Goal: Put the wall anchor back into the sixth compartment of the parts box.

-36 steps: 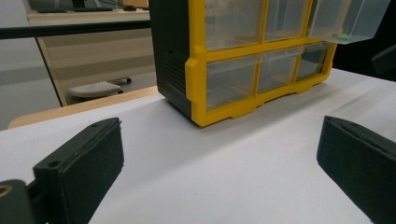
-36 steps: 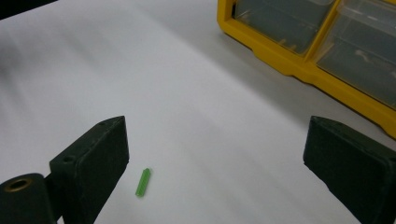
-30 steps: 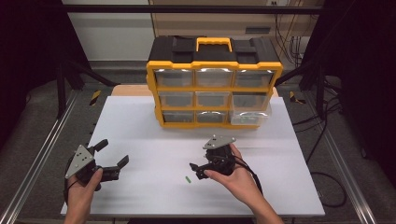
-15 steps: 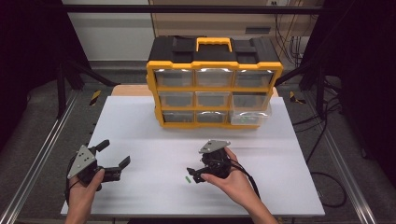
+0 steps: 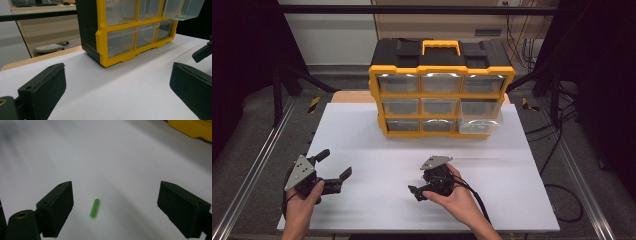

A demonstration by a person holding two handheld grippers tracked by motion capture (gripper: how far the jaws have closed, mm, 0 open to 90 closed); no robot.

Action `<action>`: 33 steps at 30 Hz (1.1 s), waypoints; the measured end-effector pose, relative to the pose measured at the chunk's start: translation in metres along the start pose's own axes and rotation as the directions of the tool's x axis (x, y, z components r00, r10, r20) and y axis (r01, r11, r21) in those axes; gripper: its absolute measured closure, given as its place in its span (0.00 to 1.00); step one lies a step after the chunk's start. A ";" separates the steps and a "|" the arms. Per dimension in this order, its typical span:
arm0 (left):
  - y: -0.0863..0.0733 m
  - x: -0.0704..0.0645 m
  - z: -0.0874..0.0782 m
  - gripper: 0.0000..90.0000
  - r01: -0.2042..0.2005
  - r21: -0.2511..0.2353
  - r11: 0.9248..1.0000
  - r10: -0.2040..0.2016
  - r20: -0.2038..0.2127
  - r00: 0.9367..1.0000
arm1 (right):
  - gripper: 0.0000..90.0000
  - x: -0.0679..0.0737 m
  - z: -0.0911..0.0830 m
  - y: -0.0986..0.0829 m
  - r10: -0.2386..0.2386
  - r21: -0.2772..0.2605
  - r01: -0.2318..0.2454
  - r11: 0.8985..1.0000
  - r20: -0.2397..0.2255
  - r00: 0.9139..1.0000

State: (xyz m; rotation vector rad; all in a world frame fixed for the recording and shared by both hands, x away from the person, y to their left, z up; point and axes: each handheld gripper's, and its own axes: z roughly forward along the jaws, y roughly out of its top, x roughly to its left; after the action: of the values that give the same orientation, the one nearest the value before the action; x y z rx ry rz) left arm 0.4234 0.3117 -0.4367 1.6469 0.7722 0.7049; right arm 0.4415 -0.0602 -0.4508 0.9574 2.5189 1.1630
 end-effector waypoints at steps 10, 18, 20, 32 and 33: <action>0.001 0.000 0.000 0.01 -0.001 -0.001 1.000 0.001 0.003 1.000 | 0.22 0.008 0.006 -0.003 -0.022 0.018 0.023 1.000 -0.018 1.000; 0.001 0.000 0.001 0.01 -0.002 -0.001 1.000 0.002 0.005 1.000 | 0.30 0.013 0.010 -0.006 -0.015 0.023 0.016 1.000 -0.031 0.999; 0.001 0.000 0.001 0.01 -0.002 -0.002 1.000 0.002 0.005 1.000 | 0.32 0.015 0.010 -0.007 -0.018 0.021 0.018 1.000 -0.035 0.999; 0.001 0.000 0.001 0.01 -0.011 0.004 1.000 0.011 0.007 1.000 | 0.53 0.019 0.018 -0.011 -0.038 0.043 0.041 0.998 -0.065 0.997; 0.001 -0.001 0.001 0.01 -0.012 0.005 1.000 0.011 0.007 1.000 | 0.55 0.019 0.019 -0.012 -0.040 0.043 0.042 0.998 -0.059 0.997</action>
State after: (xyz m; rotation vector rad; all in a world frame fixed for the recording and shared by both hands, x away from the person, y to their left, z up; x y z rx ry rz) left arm 0.4239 0.3105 -0.4358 1.6585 0.7601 0.7053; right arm 0.4293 -0.0425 -0.4703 0.8904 2.6070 1.1443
